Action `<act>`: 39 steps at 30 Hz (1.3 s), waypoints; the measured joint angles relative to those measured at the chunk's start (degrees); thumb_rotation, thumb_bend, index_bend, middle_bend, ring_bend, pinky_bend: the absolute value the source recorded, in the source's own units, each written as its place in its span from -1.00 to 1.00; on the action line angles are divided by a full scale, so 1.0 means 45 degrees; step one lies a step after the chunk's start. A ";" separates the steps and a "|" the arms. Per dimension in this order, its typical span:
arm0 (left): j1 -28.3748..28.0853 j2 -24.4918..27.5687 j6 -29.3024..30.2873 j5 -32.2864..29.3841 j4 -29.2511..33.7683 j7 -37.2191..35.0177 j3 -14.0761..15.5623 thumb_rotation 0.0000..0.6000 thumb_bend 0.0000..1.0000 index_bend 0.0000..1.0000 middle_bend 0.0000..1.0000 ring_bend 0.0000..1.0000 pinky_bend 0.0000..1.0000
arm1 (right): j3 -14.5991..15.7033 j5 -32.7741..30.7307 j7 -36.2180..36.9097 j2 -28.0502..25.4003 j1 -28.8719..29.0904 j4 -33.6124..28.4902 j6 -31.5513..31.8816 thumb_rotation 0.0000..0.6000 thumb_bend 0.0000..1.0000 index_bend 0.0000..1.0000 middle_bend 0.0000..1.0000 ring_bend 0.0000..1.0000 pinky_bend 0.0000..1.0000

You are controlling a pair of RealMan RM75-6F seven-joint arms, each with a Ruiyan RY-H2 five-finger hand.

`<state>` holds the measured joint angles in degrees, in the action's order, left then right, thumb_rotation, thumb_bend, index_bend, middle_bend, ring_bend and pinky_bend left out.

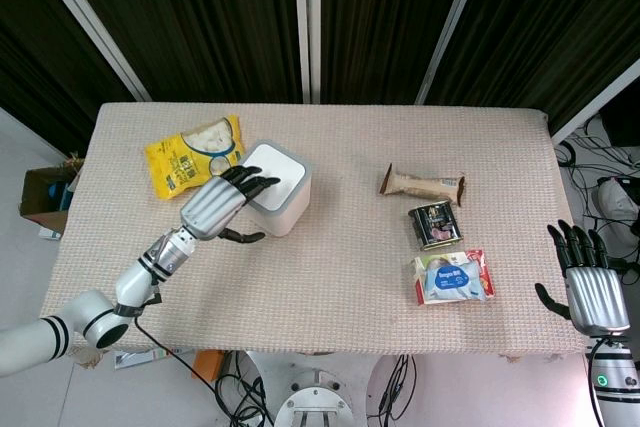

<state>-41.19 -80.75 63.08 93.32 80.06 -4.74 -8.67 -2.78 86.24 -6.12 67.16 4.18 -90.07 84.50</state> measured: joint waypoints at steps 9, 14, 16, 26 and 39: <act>-0.0088 -0.0028 0.0190 -0.0061 -0.0110 0.0005 0.0201 0.40 -0.67 -0.68 -0.44 -0.70 -0.54 | -0.0035 -0.0049 -0.0090 -0.0042 0.0032 -0.0094 -0.0052 1.00 -0.62 -1.00 -1.00 -1.00 -1.00; -0.0159 0.0000 0.0226 -0.0114 -0.0055 0.0003 0.0259 0.40 -0.67 -0.68 -0.42 -0.70 -0.54 | -0.0023 -0.0046 -0.0086 -0.0029 0.0031 -0.0082 -0.0066 1.00 -0.62 -1.00 -1.00 -1.00 -1.00; -0.0176 0.0010 0.0223 -0.0127 -0.0043 0.0016 0.0298 0.41 -0.67 -0.68 -0.41 -0.70 -0.54 | -0.0025 -0.0037 -0.0044 -0.0029 0.0027 -0.0085 -0.0049 1.00 -0.62 -1.00 -1.00 -1.00 -1.00; -0.0277 -0.0094 0.0324 -0.0051 -0.0263 0.0372 0.0447 0.38 -0.67 -0.59 -0.15 -0.73 -0.54 | -0.0016 0.0041 0.0122 -0.0034 0.0019 -0.0022 -0.0009 1.00 -0.62 -1.00 -1.00 -1.00 -1.00; -0.0244 -0.0339 0.1044 -0.0055 -0.0606 0.0452 0.0409 0.14 -0.67 -0.63 -0.46 -0.73 -0.59 | -0.0069 0.0002 0.0268 -0.0080 0.0037 0.0032 -0.0007 1.00 -0.62 -1.00 -1.00 -1.00 -1.00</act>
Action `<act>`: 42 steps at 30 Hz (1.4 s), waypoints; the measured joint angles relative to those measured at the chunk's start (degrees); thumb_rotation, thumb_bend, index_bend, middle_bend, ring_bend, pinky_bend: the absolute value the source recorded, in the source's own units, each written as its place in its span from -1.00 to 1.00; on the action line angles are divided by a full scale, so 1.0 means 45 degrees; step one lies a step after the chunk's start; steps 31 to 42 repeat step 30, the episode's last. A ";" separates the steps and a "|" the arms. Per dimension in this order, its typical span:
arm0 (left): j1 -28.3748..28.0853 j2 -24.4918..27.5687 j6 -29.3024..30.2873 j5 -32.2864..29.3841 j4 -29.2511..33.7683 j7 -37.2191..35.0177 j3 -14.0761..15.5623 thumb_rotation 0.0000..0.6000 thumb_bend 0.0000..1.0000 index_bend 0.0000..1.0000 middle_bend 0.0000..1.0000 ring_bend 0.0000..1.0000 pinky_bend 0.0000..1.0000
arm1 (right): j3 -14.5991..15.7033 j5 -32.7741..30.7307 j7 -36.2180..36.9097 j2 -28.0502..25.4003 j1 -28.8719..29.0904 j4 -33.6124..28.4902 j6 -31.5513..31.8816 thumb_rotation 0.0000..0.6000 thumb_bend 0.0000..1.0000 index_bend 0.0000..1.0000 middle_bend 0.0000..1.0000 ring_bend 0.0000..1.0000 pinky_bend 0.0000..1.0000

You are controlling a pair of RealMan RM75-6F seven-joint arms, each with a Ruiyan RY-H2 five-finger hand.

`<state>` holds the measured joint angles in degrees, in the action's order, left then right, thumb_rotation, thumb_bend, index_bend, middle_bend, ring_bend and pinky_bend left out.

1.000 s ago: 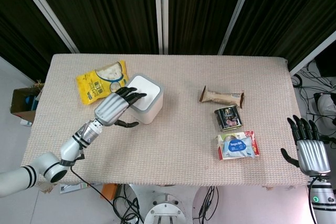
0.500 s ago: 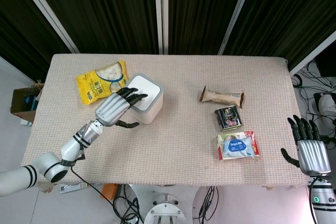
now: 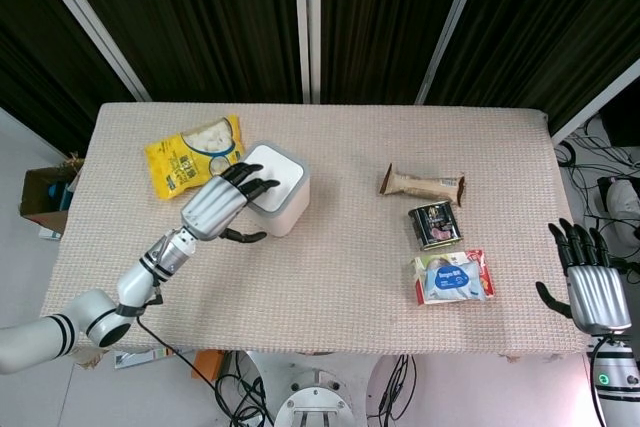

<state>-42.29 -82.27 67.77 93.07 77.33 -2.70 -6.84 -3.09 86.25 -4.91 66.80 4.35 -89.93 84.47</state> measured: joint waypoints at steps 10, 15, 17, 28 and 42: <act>0.1299 0.1184 0.1914 -0.0329 0.1247 0.1555 -0.0235 0.14 -0.68 -0.65 -0.58 -0.73 -0.58 | -0.0006 0.0115 0.0179 0.0049 -0.0058 0.0099 0.0202 1.00 -0.62 -1.00 -1.00 -1.00 -1.00; 0.3093 0.2108 0.2744 -0.0812 0.2118 0.2856 0.0629 0.14 -0.69 -0.65 -0.58 -0.73 -0.58 | 0.0002 0.0082 0.0319 0.0113 -0.0099 0.0288 0.0221 1.00 -0.62 -1.00 -1.00 -1.00 -1.00; 0.3967 0.2400 0.3072 -0.0999 0.2363 0.3072 0.1233 0.11 -0.68 -0.65 -0.58 -0.73 -0.58 | 0.0016 0.0072 0.0334 0.0141 -0.0099 0.0350 0.0190 1.00 -0.62 -1.00 -1.00 -1.00 -1.00; 0.6725 0.2750 0.4644 -0.1380 0.2076 0.1874 0.2629 -0.13 -0.69 -0.65 -0.59 -0.73 -0.58 | 0.0194 0.0192 -0.0184 0.0348 -0.0008 0.0326 -0.0081 1.00 -0.62 -1.00 -1.00 -1.00 -1.00; 0.6829 0.2627 0.4839 -0.1178 0.1829 0.1780 0.2597 -0.17 -0.69 -0.65 -0.60 -0.73 -0.58 | 0.0198 0.0185 -0.0197 0.0340 -0.0009 0.0295 -0.0089 1.00 -0.62 -1.00 -1.00 -1.00 -1.00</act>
